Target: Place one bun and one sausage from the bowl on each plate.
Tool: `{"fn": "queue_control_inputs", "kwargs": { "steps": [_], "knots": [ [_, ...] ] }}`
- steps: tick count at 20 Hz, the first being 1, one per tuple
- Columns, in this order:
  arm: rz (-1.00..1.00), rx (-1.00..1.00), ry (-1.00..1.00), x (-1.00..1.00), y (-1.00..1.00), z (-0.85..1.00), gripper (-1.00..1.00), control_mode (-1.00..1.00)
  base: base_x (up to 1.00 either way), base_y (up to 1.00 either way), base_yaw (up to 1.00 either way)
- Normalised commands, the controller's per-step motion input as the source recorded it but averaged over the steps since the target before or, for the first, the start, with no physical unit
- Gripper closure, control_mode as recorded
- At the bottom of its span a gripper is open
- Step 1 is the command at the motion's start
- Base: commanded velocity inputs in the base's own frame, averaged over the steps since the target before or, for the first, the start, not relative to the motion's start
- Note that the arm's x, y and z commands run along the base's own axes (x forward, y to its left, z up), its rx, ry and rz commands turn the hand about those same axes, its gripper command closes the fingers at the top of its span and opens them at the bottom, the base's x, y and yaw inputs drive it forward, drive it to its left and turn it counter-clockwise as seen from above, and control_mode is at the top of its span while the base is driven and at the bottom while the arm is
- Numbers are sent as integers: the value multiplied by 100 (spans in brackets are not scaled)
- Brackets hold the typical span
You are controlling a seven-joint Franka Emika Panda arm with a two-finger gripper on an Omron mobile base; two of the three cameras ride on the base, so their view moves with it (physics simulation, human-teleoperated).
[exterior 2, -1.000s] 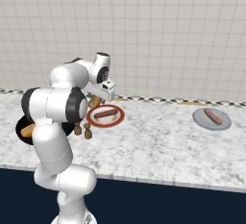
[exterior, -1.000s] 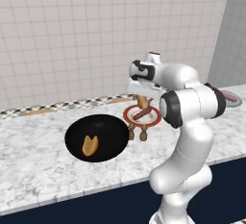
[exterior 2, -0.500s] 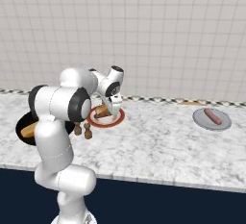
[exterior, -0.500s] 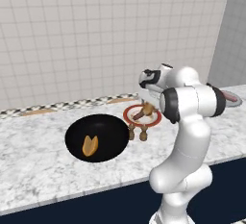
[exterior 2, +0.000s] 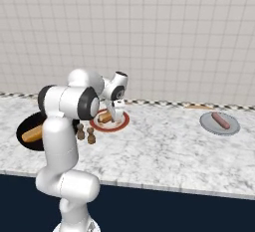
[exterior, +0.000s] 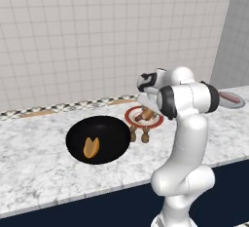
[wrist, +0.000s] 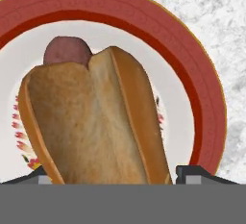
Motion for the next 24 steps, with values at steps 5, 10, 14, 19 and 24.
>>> {"fn": "queue_control_inputs", "kwargs": {
  "steps": [5,10,14,19,24],
  "knots": [
    [0,0,2,9,0,0,-100,-100,0,0,0],
    [-4,0,3,-21,-2,6,-100,-100,0,0,0],
    [-5,0,-1,-33,0,44,-100,-100,0,0,0],
    [6,-7,-8,-95,31,96,-100,-100,0,0,0],
    [18,-14,2,-89,100,93,-100,-100,0,0,0]
  ]
}}
